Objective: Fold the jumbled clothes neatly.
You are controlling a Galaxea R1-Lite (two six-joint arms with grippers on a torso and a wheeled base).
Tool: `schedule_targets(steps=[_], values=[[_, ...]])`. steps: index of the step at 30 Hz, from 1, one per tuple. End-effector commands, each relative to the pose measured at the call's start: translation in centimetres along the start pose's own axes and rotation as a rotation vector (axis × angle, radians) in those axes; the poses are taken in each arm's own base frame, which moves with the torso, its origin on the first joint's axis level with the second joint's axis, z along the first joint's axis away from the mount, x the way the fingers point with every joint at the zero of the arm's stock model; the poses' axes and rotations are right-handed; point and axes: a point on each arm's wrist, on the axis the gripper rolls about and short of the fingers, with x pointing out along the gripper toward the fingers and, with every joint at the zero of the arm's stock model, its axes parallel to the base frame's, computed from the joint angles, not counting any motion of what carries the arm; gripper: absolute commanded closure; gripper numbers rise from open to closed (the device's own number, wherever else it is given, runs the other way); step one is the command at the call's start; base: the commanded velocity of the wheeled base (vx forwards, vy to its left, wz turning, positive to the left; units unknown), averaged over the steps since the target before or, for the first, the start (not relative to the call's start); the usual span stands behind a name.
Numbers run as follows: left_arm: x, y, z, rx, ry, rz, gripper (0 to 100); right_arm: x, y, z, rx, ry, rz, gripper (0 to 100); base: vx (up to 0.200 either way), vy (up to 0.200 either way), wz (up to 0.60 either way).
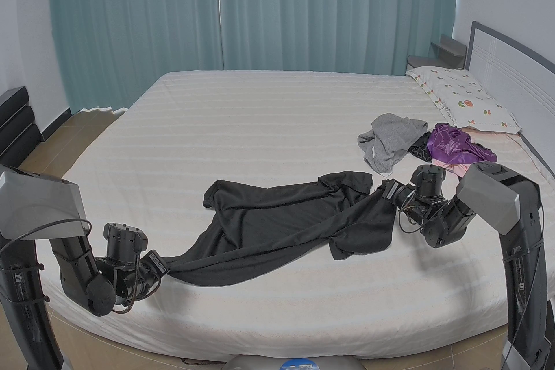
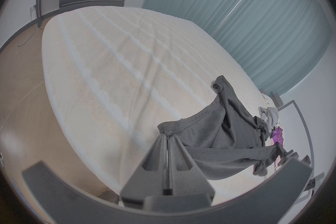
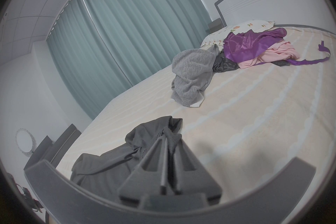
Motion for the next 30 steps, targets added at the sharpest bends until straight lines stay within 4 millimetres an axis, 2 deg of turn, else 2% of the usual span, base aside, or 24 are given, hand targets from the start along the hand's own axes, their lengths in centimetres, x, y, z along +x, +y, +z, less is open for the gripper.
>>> schedule_targets(steps=[1, 4, 8, 10, 14, 17, 20, 22, 24, 25, 30], values=[[0.2, 0.2, -0.2, 0.002, 0.006, 0.008, 100, 1.9, -0.8, -2.3, -0.005, 0.002, -0.036, 0, 0.000, 0.000, 0.00], [0.3, 0.2, -0.2, 0.003, 0.008, 0.010, 100, 2.0, -1.2, -3.0, -0.006, 0.013, -0.056, 0, 0.000, 0.000, 0.00], [0.2, 0.2, -0.3, 0.002, 0.011, 0.010, 100, 1.5, -1.2, -2.6, -0.002, 0.009, -0.060, 0, 0.000, 0.000, 0.00], [0.1, 0.2, -0.2, 0.001, 0.010, 0.008, 100, 0.9, -0.9, -1.7, 0.001, -0.002, -0.059, 0, 0.000, 0.000, 0.00], [-0.1, 0.2, -0.2, 0.002, 0.008, 0.006, 100, -2.0, -0.1, 0.4, 0.078, 0.026, -0.040, 0, 0.000, 0.000, 0.00], [-0.1, 0.2, -0.2, 0.003, 0.010, 0.006, 100, -4.4, -0.3, 0.7, 0.096, 0.092, -0.009, 0, 0.000, 0.000, 0.00], [-0.1, 0.2, -0.3, 0.005, 0.011, 0.008, 100, -6.5, -0.5, 0.2, 0.101, 0.156, -0.010, 0, 0.000, 0.000, 0.00], [-0.1, 0.2, -0.3, 0.005, 0.012, 0.009, 100, -8.2, -0.9, -1.4, 0.089, 0.236, -0.022, 0, 0.000, 0.000, 0.00], [-0.1, 0.2, -0.3, 0.005, 0.012, 0.009, 100, -8.7, -1.0, -2.0, 0.084, 0.258, -0.021, 0, 0.000, 0.000, 0.00], [-0.1, 0.2, -0.3, 0.006, 0.011, 0.008, 100, -9.7, -1.1, -3.0, 0.075, 0.294, -0.008, 0, 0.000, 0.000, 0.00], [-0.1, 0.2, -0.3, 0.007, 0.011, 0.007, 100, -10.2, -1.6, -4.7, 0.068, 0.348, 0.017, 0, 0.000, 0.000, 0.00]])
